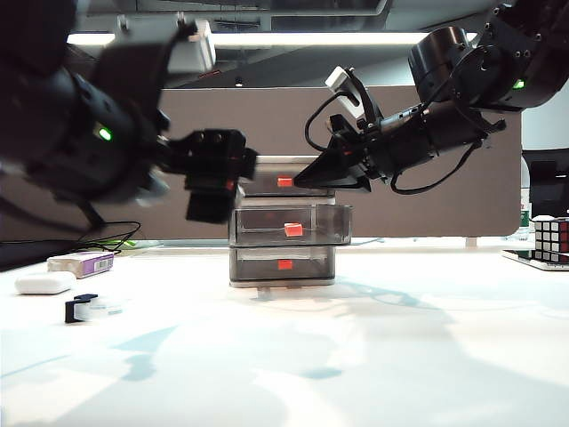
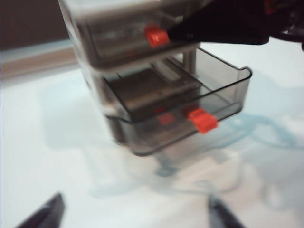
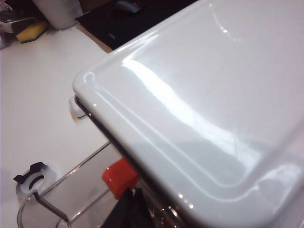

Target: Open the second layer of the drawer on the table, pick up the transparent tape on the table and put it in, and finally close the drawer.

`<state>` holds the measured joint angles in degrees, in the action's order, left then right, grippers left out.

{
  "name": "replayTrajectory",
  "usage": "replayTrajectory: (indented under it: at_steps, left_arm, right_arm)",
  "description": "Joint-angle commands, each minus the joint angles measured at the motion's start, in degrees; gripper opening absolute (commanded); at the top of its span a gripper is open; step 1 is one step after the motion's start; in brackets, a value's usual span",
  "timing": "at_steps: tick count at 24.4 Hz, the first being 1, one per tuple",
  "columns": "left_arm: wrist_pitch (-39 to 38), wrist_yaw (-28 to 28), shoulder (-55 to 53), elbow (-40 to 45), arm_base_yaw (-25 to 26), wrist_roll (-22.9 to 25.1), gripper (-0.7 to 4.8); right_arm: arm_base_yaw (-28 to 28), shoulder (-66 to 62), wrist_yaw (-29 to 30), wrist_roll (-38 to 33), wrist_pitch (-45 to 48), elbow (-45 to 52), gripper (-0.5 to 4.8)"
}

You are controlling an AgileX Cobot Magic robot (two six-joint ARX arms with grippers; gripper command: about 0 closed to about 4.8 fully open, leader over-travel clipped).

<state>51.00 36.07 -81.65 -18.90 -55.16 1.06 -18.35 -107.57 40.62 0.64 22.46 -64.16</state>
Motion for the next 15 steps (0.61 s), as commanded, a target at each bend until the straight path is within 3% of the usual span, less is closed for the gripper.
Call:
replayTrajectory:
  at_steps: [1,5,8,10,13,14,15]
  left_arm:
    - [-6.1,0.0,6.3,0.7,0.2,11.9,3.8]
    - [-15.3,3.7,15.3,0.7,1.4,15.7,3.74]
    - [-26.9,-3.6,22.4,0.7,8.4,16.0,3.73]
    - [-33.4,-10.5,25.9,0.7,16.2,14.4,3.71]
    - [-41.1,-31.1,28.2,0.4,29.5,9.3,3.1]
    - [-41.8,-36.9,28.3,0.4,32.2,9.9,3.13]
    - [-42.3,-45.9,28.1,0.4,36.1,10.3,3.5]
  right_arm:
    - [-0.1,0.1,1.6,-0.3,0.0,-0.3,-0.03]
    - [-0.1,0.1,3.4,-1.1,-0.4,-0.3,-0.03]
    - [0.0,0.2,4.5,-1.3,-1.3,-0.3,-0.03]
    - [-0.1,0.1,4.5,-1.3,-1.8,-0.3,-0.03]
    - [0.0,0.1,4.5,-1.2,-2.8,-0.3,-0.03]
    - [0.0,0.1,4.5,-1.2,-3.0,-0.3,-0.03]
    - [0.0,0.1,4.5,-1.3,-3.0,-0.3,-0.03]
